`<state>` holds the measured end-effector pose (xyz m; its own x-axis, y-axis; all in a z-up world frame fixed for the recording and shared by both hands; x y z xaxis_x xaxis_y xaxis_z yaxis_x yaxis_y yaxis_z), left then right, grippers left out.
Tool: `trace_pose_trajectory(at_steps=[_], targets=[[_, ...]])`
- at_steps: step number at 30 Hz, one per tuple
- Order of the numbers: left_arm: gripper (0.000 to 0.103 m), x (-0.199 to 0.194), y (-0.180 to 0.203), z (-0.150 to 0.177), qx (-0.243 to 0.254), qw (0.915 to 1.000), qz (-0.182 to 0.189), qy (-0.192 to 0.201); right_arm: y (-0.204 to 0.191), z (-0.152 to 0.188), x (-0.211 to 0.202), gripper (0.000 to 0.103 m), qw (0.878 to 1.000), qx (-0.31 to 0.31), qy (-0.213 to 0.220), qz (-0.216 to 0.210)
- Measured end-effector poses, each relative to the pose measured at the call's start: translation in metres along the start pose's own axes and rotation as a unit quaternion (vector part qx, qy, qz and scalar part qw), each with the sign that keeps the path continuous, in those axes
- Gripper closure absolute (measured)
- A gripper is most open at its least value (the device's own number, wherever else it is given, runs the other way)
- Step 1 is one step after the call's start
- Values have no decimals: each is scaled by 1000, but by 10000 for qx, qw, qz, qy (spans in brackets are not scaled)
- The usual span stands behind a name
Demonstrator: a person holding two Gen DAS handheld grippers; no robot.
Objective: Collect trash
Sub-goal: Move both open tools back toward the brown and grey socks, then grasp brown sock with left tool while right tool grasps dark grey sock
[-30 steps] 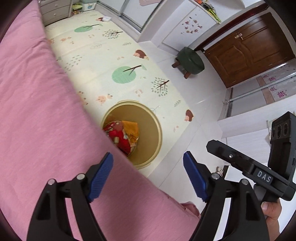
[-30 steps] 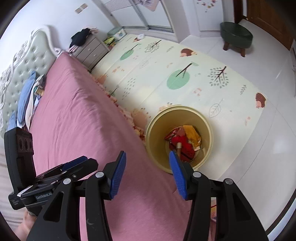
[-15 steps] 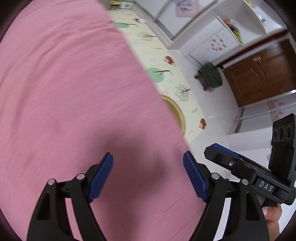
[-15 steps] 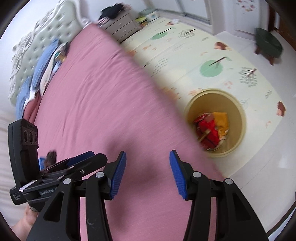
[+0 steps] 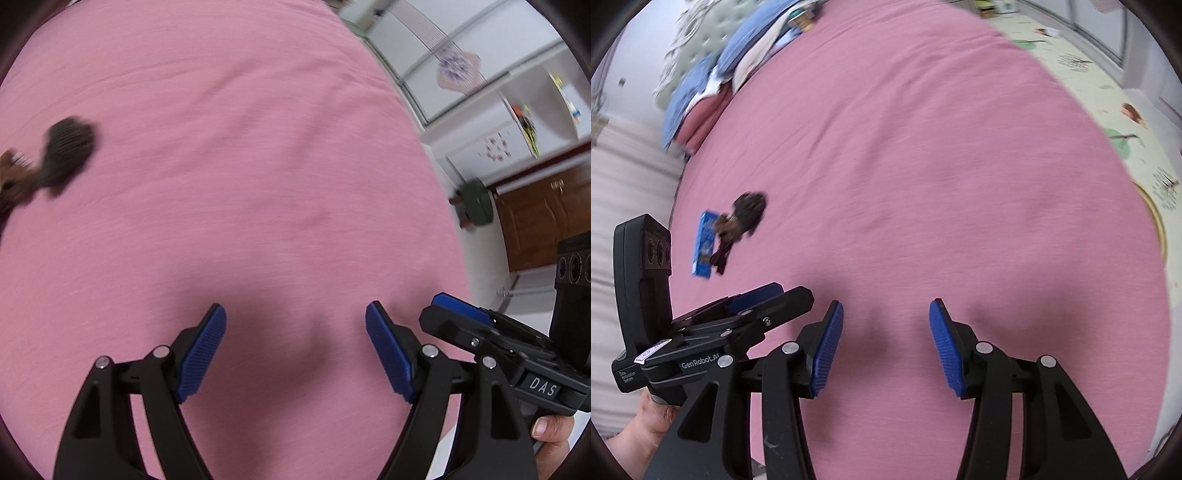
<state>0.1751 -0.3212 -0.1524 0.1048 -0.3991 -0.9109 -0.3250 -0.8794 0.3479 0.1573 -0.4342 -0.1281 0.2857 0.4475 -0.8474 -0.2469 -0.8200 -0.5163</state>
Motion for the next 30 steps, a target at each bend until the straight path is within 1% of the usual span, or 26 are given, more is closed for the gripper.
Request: trace_pose_trajectory(at_steps=[3,4,6,10,14,18,20,24,28,30], targets=[[26,-16,-37,6,-214,9997,-82,96,-33,5,16,55,9998,-137,-86,-66],[26,-24,-56,7,-340,9992,-111,157,-44,6,23,55,9997,-201,-127,-81],[26,-33,-78,9,-465,9986,-141,218,-63,9,34,55,9993,-311,-188,-99],[26,-51,-130,7,-826,9958,-128,380,-98,12,59,55,9983,-475,-315,-104],[26,-62,-178,2,-1057,9931,-249,446,-126,8,85,55,9974,-564,-440,-105],[26,-69,-220,-7,-1288,9899,-288,522,-150,-6,109,55,9965,-646,-521,-118],[26,-71,-242,-16,-1386,9882,-322,570,-160,-16,119,54,9962,-663,-551,-148],[26,-72,-282,-36,-1661,9833,-326,667,-178,-39,139,42,9964,-657,-510,-176],[26,-69,-317,-62,-1944,9777,-292,745,-193,-60,161,42,9956,-724,-551,-224],[26,-66,-330,-69,-1960,9774,-322,721,-199,-69,172,42,9953,-755,-570,-227]])
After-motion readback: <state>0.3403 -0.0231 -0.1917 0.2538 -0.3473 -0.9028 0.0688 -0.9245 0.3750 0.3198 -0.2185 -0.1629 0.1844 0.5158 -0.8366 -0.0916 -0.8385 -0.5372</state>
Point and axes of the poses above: each gripper's, at about its wrist camera, not at the fingertips, and x roughly the way its jaws point, y to its right, z to its underside, the point moved 8 cm from there along x, roughly the way its jaws point, and after that the axes turned 7 degrees about x, right-handed, at the moved point
